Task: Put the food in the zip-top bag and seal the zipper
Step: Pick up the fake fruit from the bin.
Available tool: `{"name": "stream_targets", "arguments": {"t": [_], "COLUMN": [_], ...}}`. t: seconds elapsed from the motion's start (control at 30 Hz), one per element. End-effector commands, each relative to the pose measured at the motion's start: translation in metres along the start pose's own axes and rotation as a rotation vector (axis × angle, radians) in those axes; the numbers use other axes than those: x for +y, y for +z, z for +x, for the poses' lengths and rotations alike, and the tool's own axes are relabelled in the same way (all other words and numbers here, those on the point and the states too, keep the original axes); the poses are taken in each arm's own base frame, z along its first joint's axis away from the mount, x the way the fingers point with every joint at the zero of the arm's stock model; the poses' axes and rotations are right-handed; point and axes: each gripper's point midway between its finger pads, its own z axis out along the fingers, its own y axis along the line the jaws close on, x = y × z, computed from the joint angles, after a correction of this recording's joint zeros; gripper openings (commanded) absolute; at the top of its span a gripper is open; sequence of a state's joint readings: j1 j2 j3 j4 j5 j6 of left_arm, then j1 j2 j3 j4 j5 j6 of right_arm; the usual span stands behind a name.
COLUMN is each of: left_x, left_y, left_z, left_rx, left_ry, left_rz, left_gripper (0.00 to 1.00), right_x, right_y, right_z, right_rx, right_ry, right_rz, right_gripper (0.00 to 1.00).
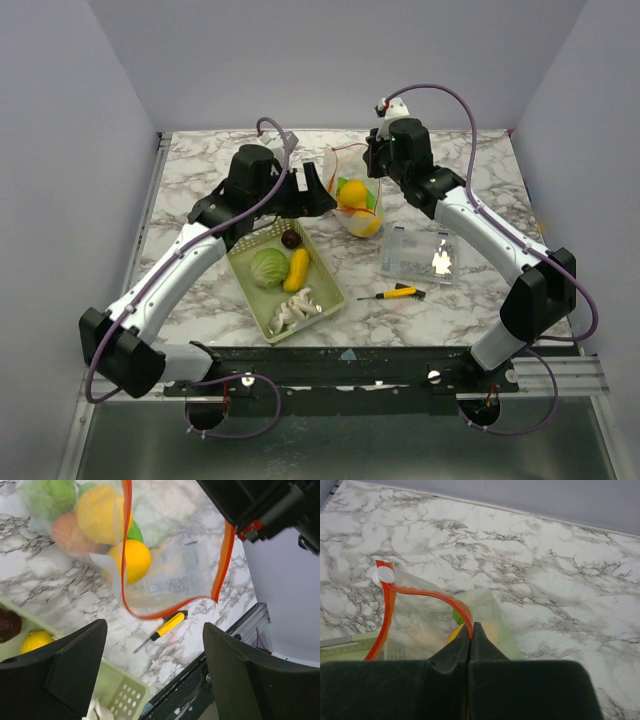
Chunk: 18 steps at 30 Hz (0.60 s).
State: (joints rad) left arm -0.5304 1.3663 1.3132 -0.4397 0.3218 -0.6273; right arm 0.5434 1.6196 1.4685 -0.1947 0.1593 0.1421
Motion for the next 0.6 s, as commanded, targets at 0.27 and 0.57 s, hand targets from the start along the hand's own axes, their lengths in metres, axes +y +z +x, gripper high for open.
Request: {"name": "stream_targets", "arguments": {"t": [0.27,0.57], "left_x": [0.058,0.088], "left_y": [-0.052,-0.011], "left_z": [0.088,0.131], "left_rx": [0.011,0.059], "left_ry": [0.018,0.026], "left_rz": [-0.206,-0.486], "left_gripper": [0.8,0.59], "right_x": [0.011,0.008], "right_y": [-0.005,-0.009], "right_z": [-0.002,0.005], "right_rx": [-0.042,-0.032], "right_ry": [0.024,0.018], "right_rz": [-0.06,-0.05], "right_gripper": [0.01,0.01]}}
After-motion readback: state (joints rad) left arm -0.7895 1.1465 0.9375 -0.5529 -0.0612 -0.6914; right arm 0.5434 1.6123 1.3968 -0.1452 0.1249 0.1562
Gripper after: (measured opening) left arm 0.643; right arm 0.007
